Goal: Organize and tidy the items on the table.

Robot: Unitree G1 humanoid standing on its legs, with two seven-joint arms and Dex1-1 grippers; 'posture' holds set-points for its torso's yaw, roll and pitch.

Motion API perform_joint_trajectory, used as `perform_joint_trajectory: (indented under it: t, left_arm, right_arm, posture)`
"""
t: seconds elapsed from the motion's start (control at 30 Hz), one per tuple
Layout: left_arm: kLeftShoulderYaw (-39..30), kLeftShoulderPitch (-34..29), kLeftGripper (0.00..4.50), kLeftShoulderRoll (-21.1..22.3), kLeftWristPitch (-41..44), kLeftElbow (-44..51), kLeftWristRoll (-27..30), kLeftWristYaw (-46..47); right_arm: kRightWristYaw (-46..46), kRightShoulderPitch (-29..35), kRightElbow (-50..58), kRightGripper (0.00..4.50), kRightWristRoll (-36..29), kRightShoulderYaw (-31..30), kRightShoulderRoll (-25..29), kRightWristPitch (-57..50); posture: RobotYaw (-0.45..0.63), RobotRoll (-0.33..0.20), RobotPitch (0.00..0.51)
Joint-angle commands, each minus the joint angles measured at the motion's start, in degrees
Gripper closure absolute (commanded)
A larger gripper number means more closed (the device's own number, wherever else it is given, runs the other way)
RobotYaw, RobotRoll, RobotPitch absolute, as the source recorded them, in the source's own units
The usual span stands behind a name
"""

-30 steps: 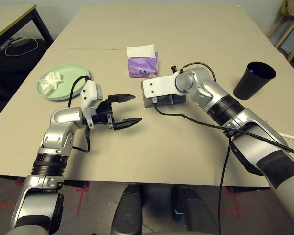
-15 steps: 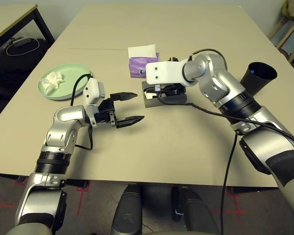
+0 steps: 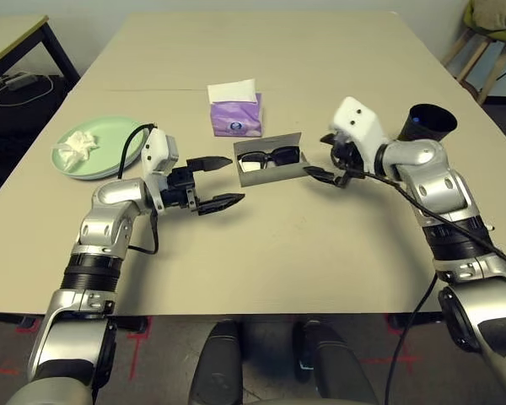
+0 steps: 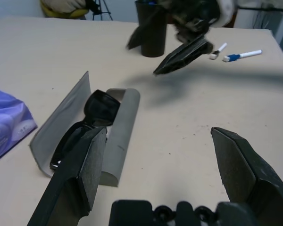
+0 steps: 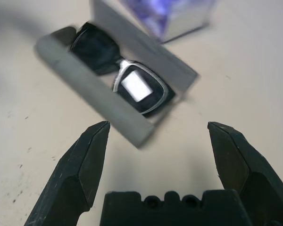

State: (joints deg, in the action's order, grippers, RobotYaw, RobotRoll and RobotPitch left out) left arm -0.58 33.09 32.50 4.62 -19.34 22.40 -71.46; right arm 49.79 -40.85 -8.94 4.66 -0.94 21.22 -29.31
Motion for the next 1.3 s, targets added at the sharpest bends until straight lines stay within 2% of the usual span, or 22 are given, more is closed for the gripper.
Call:
perform_joint_trajectory:
  t: [0.03, 0.17, 0.27, 0.57, 0.83, 1.1, 1.3]
  left_arm:
    - [0.2, -0.1, 0.00, -0.8, -0.5, -0.3, -0.7, 0.7]
    - [0.1, -0.7, 0.00, -1.4, 0.1, 1.2, -0.5, 1.7]
    - [0.0, -1.2, 0.00, -1.5, 0.2, 1.4, -0.5, 2.5]
    - [-0.7, -1.1, 0.00, -1.6, 0.3, -0.4, -0.7, 4.4]
    - [-0.9, -1.3, 0.00, -2.0, -1.0, -2.2, -1.3, 5.5]
    - [-1.8, 2.7, 0.00, -4.3, -5.4, -11.4, -4.2, 10.9]
    - [-1.4, 7.3, 0.00, -5.9, -10.7, -22.1, -8.1, 14.1]
  right_arm:
    - [-1.4, 3.5, 2.2, 0.03, -7.1, 4.2, -1.8, -0.4]
    - [-1.6, 7.4, 3.1, 0.03, -12.5, 6.5, -1.9, 0.9]
    - [-1.2, 10.8, 2.1, 0.03, -15.7, 8.3, -1.9, 6.7]
    - [0.5, 15.8, -2.4, 0.03, -17.4, 7.5, 0.0, 23.0]
    - [4.4, 17.7, -2.8, 0.03, -19.7, 7.1, 2.6, 28.9]
    - [1.9, 19.0, -0.7, 0.03, -21.2, 7.2, 2.9, 27.3]
    - [0.5, 20.6, 2.1, 0.03, -22.4, 6.9, 2.6, 26.4]
  posture:
    - [0.17, 0.000, 0.101]
    - [0.17, 0.000, 0.096]
    - [0.17, 0.000, 0.092]
    - [0.19, 0.000, 0.095]
    - [0.19, 0.000, 0.097]
    - [0.19, 0.000, 0.101]
    - [0.19, 0.000, 0.107]
